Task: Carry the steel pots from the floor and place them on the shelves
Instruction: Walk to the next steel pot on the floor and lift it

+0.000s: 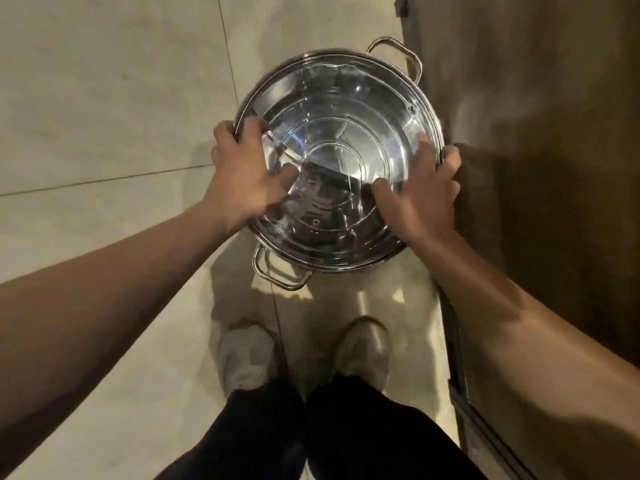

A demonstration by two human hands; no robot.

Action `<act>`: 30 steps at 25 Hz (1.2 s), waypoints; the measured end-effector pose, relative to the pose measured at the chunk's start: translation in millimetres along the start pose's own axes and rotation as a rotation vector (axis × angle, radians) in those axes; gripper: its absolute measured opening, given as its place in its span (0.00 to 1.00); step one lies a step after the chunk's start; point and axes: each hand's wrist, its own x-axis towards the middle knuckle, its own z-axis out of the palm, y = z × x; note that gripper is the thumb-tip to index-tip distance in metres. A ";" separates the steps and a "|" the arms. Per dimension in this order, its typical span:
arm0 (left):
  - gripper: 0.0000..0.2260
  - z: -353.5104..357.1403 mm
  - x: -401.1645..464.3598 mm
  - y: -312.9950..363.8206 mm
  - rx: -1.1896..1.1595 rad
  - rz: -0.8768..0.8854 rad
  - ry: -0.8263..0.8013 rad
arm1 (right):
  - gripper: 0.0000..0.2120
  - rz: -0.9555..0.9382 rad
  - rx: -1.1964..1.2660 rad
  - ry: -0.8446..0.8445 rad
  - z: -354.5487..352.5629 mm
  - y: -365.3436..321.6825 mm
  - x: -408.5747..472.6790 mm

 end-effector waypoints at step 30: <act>0.33 -656.9 -390.6 396.4 0.068 -0.018 0.205 | 0.52 -0.404 -0.173 0.020 -652.2 -396.7 -383.8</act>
